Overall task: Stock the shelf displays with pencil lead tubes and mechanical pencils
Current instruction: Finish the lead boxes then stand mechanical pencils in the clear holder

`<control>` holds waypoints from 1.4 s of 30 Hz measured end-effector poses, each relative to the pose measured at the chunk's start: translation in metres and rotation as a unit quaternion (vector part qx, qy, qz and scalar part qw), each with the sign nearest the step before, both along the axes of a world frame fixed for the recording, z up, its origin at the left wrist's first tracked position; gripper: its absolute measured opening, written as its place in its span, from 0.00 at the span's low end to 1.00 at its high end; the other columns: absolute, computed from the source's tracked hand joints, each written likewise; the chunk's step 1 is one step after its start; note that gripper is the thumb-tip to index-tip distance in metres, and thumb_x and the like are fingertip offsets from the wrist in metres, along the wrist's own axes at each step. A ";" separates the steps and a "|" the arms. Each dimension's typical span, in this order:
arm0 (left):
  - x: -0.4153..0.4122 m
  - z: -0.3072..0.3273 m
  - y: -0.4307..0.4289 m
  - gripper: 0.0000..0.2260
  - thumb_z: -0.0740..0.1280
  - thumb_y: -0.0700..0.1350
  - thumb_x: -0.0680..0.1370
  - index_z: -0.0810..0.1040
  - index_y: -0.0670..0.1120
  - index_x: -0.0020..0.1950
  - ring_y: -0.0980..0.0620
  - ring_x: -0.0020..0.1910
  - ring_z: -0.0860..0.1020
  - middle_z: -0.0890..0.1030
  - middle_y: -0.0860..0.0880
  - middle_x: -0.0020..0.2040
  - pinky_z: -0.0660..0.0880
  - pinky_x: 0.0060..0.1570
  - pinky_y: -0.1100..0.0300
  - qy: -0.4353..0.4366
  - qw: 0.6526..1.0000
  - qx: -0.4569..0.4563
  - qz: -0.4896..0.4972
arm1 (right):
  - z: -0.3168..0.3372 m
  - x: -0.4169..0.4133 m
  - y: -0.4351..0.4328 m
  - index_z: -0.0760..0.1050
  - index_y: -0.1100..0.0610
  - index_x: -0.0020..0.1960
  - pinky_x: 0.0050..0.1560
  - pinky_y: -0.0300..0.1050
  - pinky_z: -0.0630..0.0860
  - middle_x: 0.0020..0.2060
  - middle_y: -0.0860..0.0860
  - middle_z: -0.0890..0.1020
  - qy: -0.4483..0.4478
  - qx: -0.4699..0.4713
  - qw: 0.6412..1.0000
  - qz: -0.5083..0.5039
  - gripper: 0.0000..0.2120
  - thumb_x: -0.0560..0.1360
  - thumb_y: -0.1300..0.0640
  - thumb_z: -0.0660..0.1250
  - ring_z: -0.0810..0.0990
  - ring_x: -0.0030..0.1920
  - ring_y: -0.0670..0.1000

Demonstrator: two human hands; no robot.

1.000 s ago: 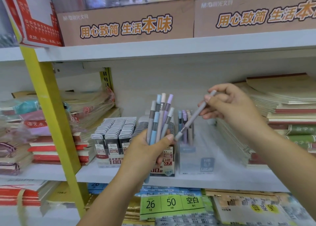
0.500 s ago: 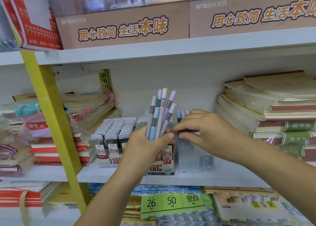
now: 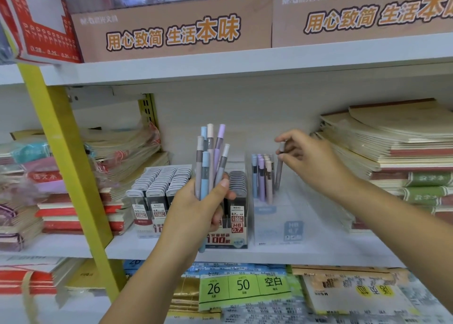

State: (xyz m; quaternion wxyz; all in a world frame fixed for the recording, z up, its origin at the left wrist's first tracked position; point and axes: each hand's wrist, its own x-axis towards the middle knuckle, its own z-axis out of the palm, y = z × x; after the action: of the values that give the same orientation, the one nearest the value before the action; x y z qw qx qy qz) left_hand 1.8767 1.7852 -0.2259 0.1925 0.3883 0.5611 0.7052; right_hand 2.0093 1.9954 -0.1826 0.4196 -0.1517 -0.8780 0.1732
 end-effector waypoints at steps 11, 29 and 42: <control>-0.002 -0.006 -0.001 0.03 0.69 0.48 0.80 0.83 0.55 0.50 0.57 0.25 0.71 0.86 0.49 0.42 0.68 0.23 0.66 0.013 1.000 -0.011 0.011 | -0.006 -0.006 0.006 0.76 0.53 0.57 0.43 0.40 0.66 0.38 0.40 0.72 -0.035 0.109 0.992 -0.059 0.12 0.74 0.56 0.71 0.74 0.47 0.46; 0.004 -0.001 0.000 0.16 0.71 0.62 0.69 0.84 0.53 0.48 0.56 0.26 0.69 0.84 0.47 0.41 0.67 0.24 0.66 -0.029 0.998 -0.008 -0.057 | -0.005 -0.002 -0.007 0.77 0.50 0.63 0.51 0.34 0.65 0.50 0.44 0.78 -0.023 0.079 0.992 -0.098 0.13 0.79 0.58 0.64 0.71 0.55 0.45; 0.019 -0.003 0.006 0.19 0.70 0.52 0.73 0.80 0.44 0.59 0.53 0.35 0.83 0.87 0.42 0.49 0.80 0.31 0.61 -0.079 0.989 -0.033 -0.124 | 0.010 0.009 -0.066 0.76 0.55 0.53 0.32 0.36 0.76 0.37 0.51 0.85 0.185 -0.328 0.911 0.167 0.07 0.77 0.64 0.66 0.83 0.34 0.47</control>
State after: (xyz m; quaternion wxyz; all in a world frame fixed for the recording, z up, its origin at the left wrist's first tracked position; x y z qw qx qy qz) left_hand 1.8960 1.7908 -0.2294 0.3343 0.3915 0.5148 0.6855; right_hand 2.0187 1.9298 -0.1723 0.4657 -0.0968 -0.6913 0.5439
